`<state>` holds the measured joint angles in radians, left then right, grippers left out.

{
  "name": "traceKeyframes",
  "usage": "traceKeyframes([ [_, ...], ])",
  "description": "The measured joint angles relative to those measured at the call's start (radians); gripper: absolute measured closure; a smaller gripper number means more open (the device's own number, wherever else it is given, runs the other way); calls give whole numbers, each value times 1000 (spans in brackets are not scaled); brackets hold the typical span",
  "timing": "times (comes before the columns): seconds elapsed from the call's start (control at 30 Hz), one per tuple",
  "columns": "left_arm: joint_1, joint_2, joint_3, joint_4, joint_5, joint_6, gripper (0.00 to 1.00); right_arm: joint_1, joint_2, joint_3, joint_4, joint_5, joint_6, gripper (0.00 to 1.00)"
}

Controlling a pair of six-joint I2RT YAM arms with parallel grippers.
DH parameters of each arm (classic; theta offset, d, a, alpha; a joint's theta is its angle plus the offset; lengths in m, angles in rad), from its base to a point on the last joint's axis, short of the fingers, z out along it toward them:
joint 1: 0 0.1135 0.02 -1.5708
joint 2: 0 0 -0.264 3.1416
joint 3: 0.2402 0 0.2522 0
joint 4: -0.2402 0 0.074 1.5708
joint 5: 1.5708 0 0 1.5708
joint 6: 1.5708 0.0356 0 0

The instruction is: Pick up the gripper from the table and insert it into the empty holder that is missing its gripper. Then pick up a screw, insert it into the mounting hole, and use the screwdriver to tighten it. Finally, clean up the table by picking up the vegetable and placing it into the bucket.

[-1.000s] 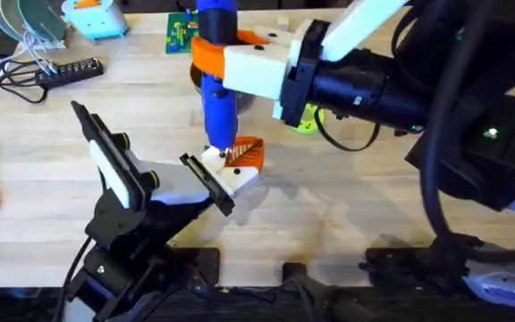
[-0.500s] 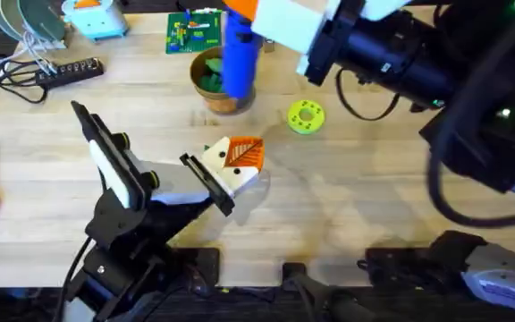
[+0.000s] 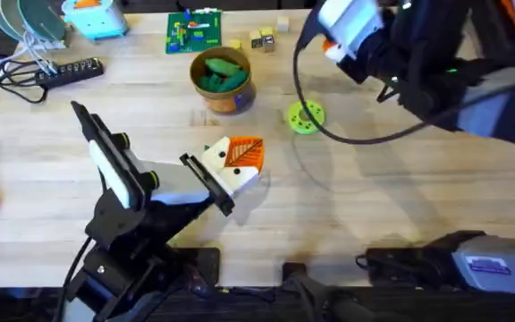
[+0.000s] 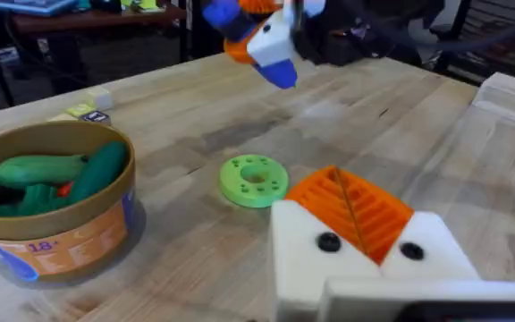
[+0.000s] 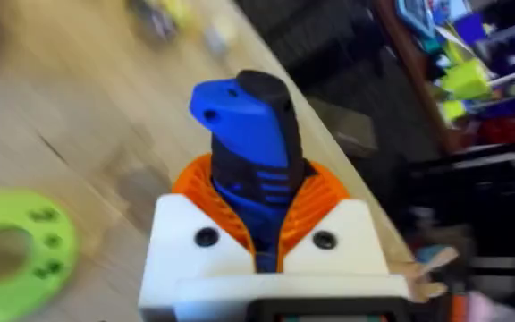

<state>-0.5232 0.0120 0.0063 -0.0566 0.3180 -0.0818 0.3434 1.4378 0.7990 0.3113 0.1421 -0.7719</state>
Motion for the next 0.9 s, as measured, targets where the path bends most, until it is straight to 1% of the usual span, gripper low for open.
traceKeyframes([
  [0.17,0,0,0,0,0,0,991,-6,177,0,0,158,-302,924],
  [0.27,0,0,0,0,0,0,991,-6,267,0,-1,202,-400,925],
  [0.37,0,0,0,0,0,0,991,-6,323,0,-10,227,-455,926],
  [0.53,0,0,0,0,0,0,991,-1,324,1,-5,240,-440,922],
  [0.57,0,0,0,0,0,0,991,-1,324,1,-6,241,-424,849],
  [0.73,0,0,0,0,0,0,991,2,315,15,20,262,-387,109],
  [0.77,0,0,0,0,0,0,991,2,310,20,21,268,-385,35],
  [0.8,0,0,0,0,0,0,991,0,308,22,19,269,-381,14],
  [0.9,0,0,0,0,0,0,991,1,308,22,17,279,-355,8],
])
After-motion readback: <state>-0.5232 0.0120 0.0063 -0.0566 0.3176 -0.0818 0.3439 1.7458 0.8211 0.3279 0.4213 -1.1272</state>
